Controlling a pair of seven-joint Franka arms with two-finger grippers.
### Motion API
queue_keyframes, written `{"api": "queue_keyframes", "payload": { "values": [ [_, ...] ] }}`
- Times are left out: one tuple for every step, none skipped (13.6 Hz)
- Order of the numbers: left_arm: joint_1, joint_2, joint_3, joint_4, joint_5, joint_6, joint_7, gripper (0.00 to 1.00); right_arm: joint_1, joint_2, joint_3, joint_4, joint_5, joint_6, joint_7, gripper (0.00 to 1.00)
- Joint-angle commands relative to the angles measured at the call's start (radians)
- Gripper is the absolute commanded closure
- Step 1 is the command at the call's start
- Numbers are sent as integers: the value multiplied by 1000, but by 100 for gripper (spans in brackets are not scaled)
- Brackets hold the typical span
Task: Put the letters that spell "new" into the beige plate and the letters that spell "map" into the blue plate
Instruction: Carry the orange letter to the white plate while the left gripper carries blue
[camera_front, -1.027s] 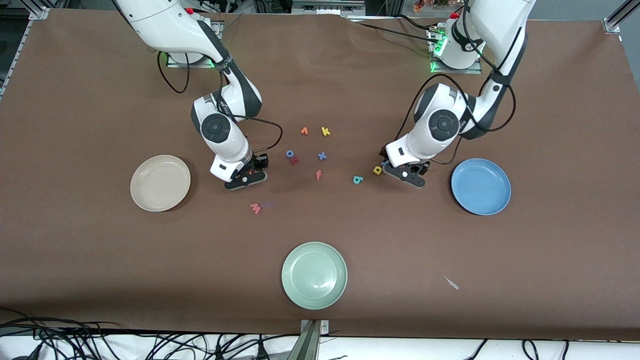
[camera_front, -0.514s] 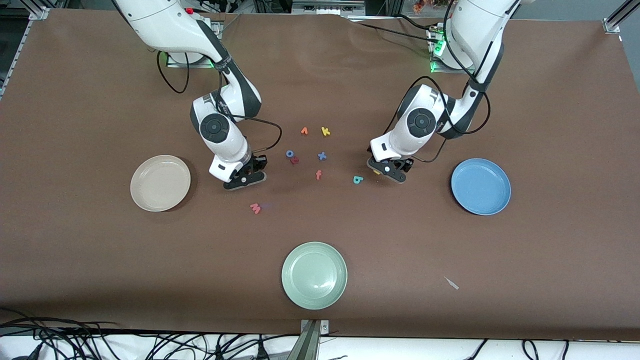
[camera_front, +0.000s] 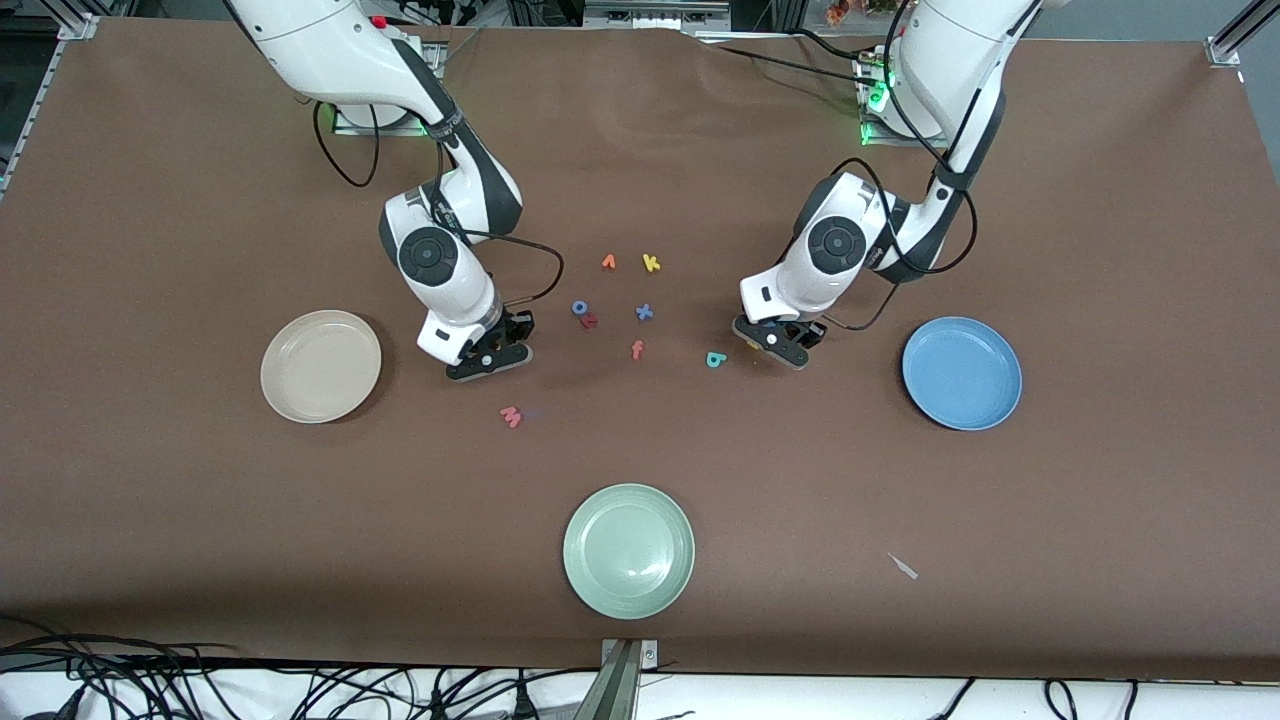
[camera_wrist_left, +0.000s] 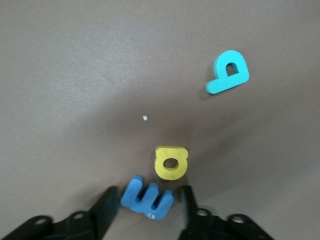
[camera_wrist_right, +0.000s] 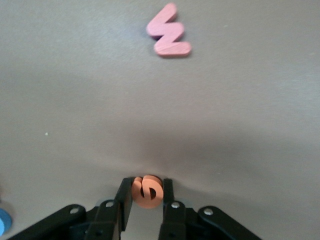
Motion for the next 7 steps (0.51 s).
{"api": "queue_keyframes", "payload": {
  "values": [
    [-10,3,7,-1,17,10,6,68,-11,-75,-43,24,18,-141,-13,83],
    [-10,0,9,-1,17,8,8,79,-9,-91,-64,32,16,-187,-18,83],
    [-7,-4,10,-1,17,5,8,80,-11,-102,-90,32,16,-215,-22,83],
    [-1,-24,12,-2,17,-4,6,81,-9,-112,-110,26,18,-226,-31,83],
    [25,-58,13,-2,17,-33,9,81,-9,-118,-138,26,18,-254,-45,83],
    [77,-104,13,-2,17,-92,15,81,-9,-120,-167,26,18,-284,-62,83],
    [131,-147,13,-4,17,-151,23,81,-9,-120,-197,26,16,-306,-83,83]
  ]
}}
